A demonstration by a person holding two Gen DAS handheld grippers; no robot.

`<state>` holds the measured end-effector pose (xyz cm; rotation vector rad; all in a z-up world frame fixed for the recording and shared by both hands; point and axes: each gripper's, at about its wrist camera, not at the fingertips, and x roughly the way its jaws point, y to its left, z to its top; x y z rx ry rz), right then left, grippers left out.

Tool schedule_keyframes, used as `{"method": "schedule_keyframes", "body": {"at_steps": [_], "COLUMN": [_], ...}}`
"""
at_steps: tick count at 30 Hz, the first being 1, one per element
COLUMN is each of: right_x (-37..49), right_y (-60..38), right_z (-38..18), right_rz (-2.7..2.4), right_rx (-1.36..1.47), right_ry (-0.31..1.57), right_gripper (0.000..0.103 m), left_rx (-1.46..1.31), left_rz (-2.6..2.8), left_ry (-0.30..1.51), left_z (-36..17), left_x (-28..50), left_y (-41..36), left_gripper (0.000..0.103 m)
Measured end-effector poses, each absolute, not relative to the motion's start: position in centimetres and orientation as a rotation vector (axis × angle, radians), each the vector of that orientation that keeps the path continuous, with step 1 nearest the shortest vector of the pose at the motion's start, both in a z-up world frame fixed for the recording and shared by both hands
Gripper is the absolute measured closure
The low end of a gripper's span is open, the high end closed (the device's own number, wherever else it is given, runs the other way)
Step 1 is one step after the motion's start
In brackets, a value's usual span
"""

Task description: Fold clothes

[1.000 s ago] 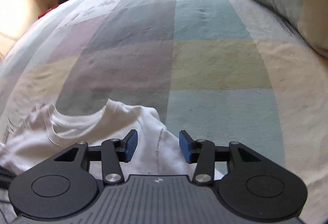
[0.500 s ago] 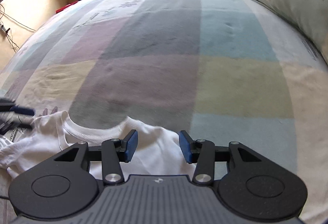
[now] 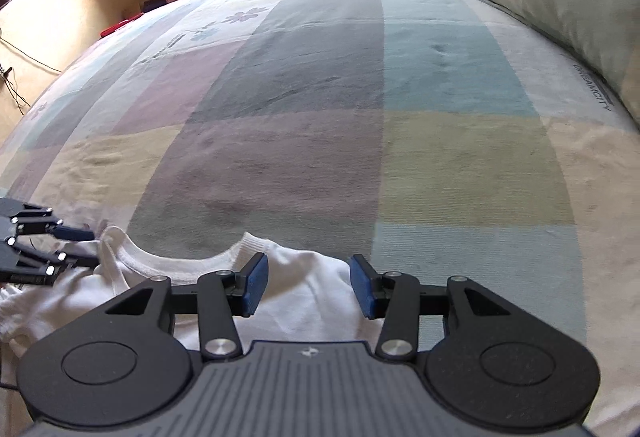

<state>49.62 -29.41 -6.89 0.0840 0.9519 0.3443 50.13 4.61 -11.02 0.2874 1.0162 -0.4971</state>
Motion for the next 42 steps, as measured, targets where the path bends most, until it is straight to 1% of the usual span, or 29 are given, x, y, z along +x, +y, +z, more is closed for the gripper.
{"method": "schedule_keyframes", "body": {"at_steps": [2, 3, 5, 7, 8, 10, 12, 13, 14, 15, 17, 21, 23, 24, 25, 26, 29, 30, 31, 33, 36, 39, 41, 42], "right_x": [49.9, 50.0, 50.8, 51.7, 52.2, 53.1, 53.3, 53.2, 52.9, 52.7, 52.2, 52.3, 52.5, 52.5, 52.2, 51.8, 49.5, 48.7, 47.9, 46.2, 43.4, 42.0, 42.8, 43.7], "right_y": [-29.6, -29.6, -29.6, -29.6, -29.5, -29.5, -28.9, -28.5, -28.0, -27.5, -26.8, -26.7, -26.9, -27.0, -27.0, -27.0, -27.1, -27.0, -26.7, -25.9, -23.9, -23.6, -24.3, -24.7], "right_z": [-7.3, -7.4, -7.7, -8.1, -8.5, -9.4, -9.7, -9.6, -9.6, -9.6, -9.6, -9.2, -9.5, -9.5, -9.3, -8.8, -6.2, -5.8, -5.7, -5.6, -6.8, -8.8, -9.3, -9.6], "right_rz": [0.341, 0.343, 0.369, 0.399, 0.413, 0.438, 0.477, 0.496, 0.507, 0.513, 0.518, 0.465, 0.431, 0.41, 0.388, 0.372, 0.384, 0.416, 0.454, 0.522, 0.531, 0.419, 0.361, 0.322], "right_rx": [0.07, 0.06, 0.028, -0.002, -0.005, 0.008, -0.027, -0.067, -0.11, -0.141, -0.187, -0.184, -0.15, -0.139, -0.134, -0.13, -0.089, -0.066, -0.051, -0.038, -0.137, -0.19, -0.157, -0.134], "right_ry": [0.963, 0.967, 0.972, 0.984, 1.002, 1.04, 1.048, 1.047, 1.045, 1.044, 1.034, 0.976, 0.976, 0.978, 0.97, 0.955, 0.907, 0.927, 0.965, 1.041, 1.127, 1.115, 1.045, 1.019], "right_gripper": [0.05, 0.049, 0.046, 0.042, 0.042, 0.043, 0.046, 0.059, 0.083, 0.09, 0.091, 0.091, 0.089, 0.088, 0.085, 0.084, 0.083, 0.082, 0.08, 0.08, 0.079, 0.079, 0.079, 0.079], "left_rx": [0.318, 0.333, 0.305, 0.256, 0.254, 0.251, 0.248, 0.243, 0.237, 0.234, 0.234, 0.252, 0.246, 0.239, 0.231, 0.221, 0.148, 0.105, 0.062, -0.009, -0.095, -0.09, -0.073, -0.082], "left_rz": [-0.497, -0.497, -0.49, -0.462, -0.454, -0.437, -0.418, -0.409, -0.4, -0.392, -0.375, -0.342, -0.326, -0.3, -0.281, -0.278, -0.287, -0.304, -0.322, -0.376, -0.474, -0.494, -0.483, -0.486], "left_ry": [1.02, 1.022, 1.037, 1.043, 1.035, 1.017, 0.992, 0.979, 0.966, 0.954, 0.928, 0.888, 0.91, 0.933, 0.951, 0.957, 0.923, 0.922, 0.925, 0.971, 1.065, 1.133, 1.152, 1.134], "left_z": [-11.1, -11.1, -11.0, -10.8, -10.7, -10.4, -10.0, -9.8, -9.6, -9.4, -8.9, -8.3, -8.7, -9.2, -9.4, -9.3, -7.8, -7.2, -6.7, -6.3, -6.7, -8.6, -10.0, -10.5], "left_x": [49.7, 49.4, 49.6, 49.9, 49.7, 49.3, 48.9, 49.0, 49.0, 49.0, 48.9, 49.1, 49.5, 49.8, 50.1, 50.2, 49.4, 49.1, 48.7, 47.9, 46.4, 45.0, 44.9, 45.2], "left_y": [4.1, 3.8, 4.0, 4.5, 4.5, 4.6, 4.8, 4.8, 4.9, 5.0, 5.2, 5.4, 5.6, 5.8, 6.0, 6.2, 7.2, 7.5, 7.7, 7.7, 7.1, 6.3, 6.1, 6.3], "left_gripper": [0.068, 0.07, 0.078, 0.098, 0.1, 0.102, 0.102, 0.102, 0.102, 0.102, 0.102, 0.102, 0.1, 0.097, 0.097, 0.097, 0.096, 0.094, 0.089, 0.086, 0.084, 0.084, 0.084, 0.084]}}
